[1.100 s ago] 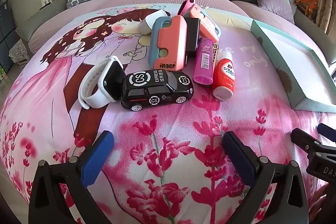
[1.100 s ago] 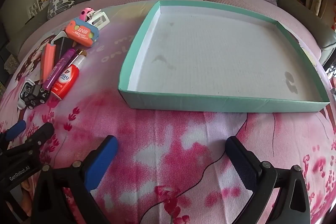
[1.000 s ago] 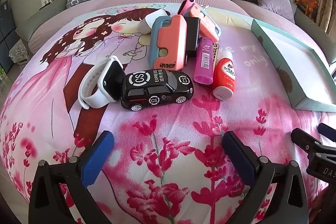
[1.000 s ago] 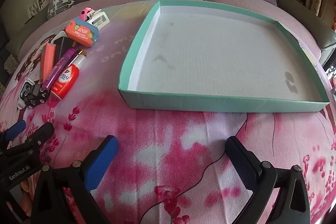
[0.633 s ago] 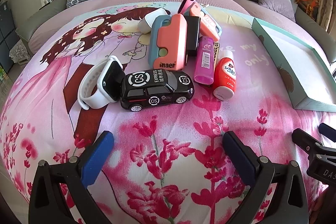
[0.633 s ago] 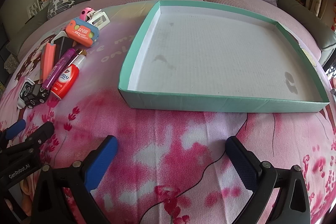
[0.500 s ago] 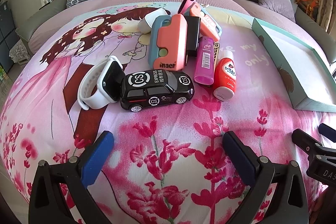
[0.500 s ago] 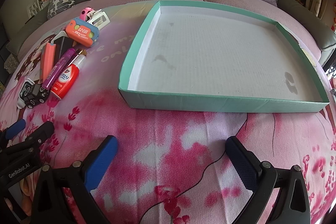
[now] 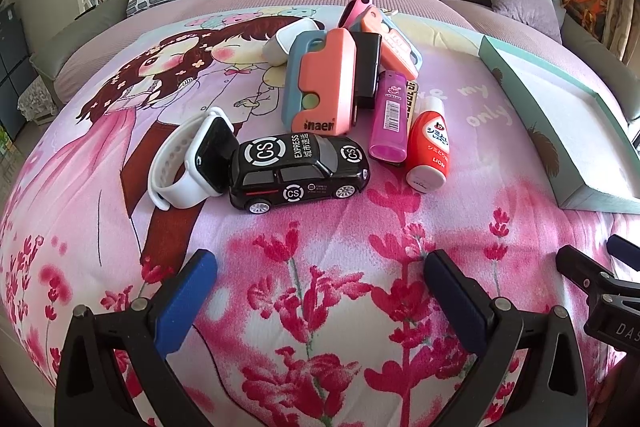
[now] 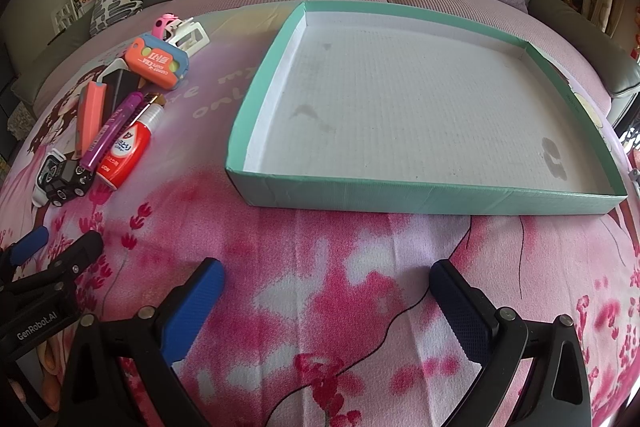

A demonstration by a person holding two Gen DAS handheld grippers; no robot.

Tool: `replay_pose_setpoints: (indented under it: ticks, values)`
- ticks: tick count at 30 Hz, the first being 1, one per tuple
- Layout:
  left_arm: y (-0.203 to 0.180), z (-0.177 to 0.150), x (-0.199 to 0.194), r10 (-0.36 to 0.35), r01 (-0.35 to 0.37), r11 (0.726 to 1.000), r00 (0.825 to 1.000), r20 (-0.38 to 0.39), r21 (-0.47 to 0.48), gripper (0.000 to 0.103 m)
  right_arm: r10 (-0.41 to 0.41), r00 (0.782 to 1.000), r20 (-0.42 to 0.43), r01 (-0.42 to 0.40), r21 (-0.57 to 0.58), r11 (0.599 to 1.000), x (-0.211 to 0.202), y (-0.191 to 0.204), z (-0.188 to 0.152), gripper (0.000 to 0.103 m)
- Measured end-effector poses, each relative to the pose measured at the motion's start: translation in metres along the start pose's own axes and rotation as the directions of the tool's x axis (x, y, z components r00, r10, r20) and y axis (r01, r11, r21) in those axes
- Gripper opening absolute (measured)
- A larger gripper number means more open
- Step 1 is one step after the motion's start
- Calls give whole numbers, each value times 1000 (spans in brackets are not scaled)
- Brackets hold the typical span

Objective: Organize rigid objects

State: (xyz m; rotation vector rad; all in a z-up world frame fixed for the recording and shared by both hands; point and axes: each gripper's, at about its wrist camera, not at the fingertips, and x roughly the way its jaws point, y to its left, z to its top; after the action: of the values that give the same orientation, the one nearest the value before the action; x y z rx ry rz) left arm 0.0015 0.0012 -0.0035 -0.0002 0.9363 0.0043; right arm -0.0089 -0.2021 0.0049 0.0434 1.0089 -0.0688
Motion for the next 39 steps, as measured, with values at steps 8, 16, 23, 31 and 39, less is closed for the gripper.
replay_pose_setpoints:
  ticks: [8, 16, 23, 31, 39]
  values:
    - [0, 1, 0, 0, 0, 1000, 1000, -1, 0, 103, 0, 1000, 0, 0, 0, 1000, 0, 0, 0, 103]
    - [0, 1, 0, 0, 0, 1000, 1000, -1, 0, 103, -1, 1000, 1, 1, -1, 1000, 0, 0, 0, 103]
    - [0, 1, 0, 0, 0, 1000, 1000, -1, 1, 103, -1, 1000, 1, 1, -1, 1000, 0, 1, 0, 103]
    - [0, 1, 0, 0, 0, 1000, 1000, -2, 0, 103, -1, 1000, 1, 1, -1, 1000, 0, 0, 0, 103]
    - [0, 1, 0, 2, -2, 1000, 1000, -2, 1, 103, 3, 1000, 1, -3, 2, 1000, 1, -2, 0, 103]
